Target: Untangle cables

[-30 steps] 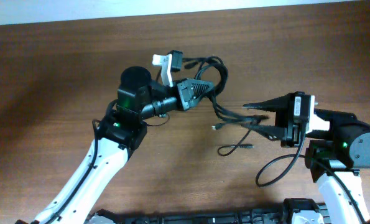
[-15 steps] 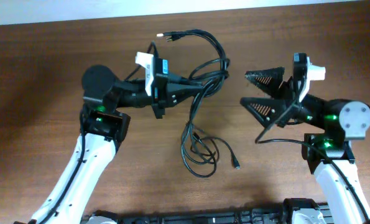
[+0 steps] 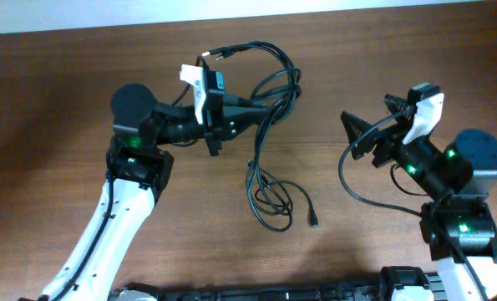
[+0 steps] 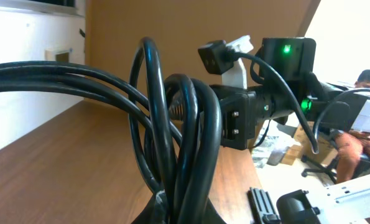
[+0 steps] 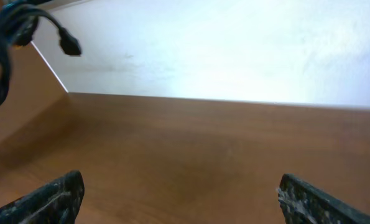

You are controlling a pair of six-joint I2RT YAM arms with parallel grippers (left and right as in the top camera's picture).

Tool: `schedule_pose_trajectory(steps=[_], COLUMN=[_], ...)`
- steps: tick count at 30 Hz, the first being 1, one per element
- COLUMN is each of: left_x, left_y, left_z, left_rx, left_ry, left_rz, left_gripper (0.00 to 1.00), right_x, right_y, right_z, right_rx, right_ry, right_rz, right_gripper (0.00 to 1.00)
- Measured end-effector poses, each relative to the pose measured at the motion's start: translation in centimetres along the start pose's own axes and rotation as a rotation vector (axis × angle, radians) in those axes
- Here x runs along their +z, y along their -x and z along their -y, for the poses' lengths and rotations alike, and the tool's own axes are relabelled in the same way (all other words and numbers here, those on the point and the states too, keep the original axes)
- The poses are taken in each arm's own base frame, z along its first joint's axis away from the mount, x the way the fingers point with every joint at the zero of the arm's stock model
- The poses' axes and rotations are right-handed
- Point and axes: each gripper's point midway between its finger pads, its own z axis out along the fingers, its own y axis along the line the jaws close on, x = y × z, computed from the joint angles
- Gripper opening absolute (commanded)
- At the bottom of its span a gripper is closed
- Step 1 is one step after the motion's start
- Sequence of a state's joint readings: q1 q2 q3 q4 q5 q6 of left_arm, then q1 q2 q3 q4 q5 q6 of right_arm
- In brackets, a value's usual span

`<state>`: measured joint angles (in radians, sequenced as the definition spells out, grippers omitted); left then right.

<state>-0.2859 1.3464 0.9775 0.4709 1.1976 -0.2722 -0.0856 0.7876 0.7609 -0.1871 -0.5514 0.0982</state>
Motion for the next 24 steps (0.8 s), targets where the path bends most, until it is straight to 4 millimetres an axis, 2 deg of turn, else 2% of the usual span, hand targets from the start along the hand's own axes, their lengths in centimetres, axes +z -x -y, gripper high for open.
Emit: schedule_pose_trajectory(steps=[2,4,8,10,13,15,18,24], left_x=[1.3,2.9,5.1,5.2,5.6,6.3,7.6,7.2], left_y=[-0.3,-0.5,-0.8,-0.8,-1.0,-1.4,-2.0,-2.3], left_z=[1.3,2.5,4.4,4.5,4.9,6.0,8.0,9.7], left_rx=[-0.002,-0.005,-0.009,-0.009,-0.015,-0.028,-0.032,-0.020], left_ry=[-0.043,-0.070,-0.106,-0.104,-0.115,-0.149,-0.205,-0.303], left_rz=[-0.007,-0.008,-0.010,-0.009,-0.014,-0.027,-0.043,-0.063], left_gripper=[0.05,0.06,0.06,0.04,0.04,0.04,0.04,0.05], right_x=[-0.8,-1.9,-3.0,-3.4,-3.6,-3.5,-3.1,-2.8], right_y=[0.9,1.4,3.1,3.3,4.3,4.7,5.4,6.2], right_z=[-1.4,-3.6,-7.1,-8.0,-8.1,-7.6,-5.8,-3.5], right_rx=[-0.146,-0.285,-0.421,-0.448,-0.485,-0.491,-0.480,-0.469], right_ry=[0.046,0.142,0.313,0.367,0.356,0.317,0.201,0.046], right_rz=[0.036,0.074,0.173,0.193,0.233,0.245,0.253,0.261], right_gripper=[0.99,0.99,0.99,0.99,0.99,0.99,0.99,0.99])
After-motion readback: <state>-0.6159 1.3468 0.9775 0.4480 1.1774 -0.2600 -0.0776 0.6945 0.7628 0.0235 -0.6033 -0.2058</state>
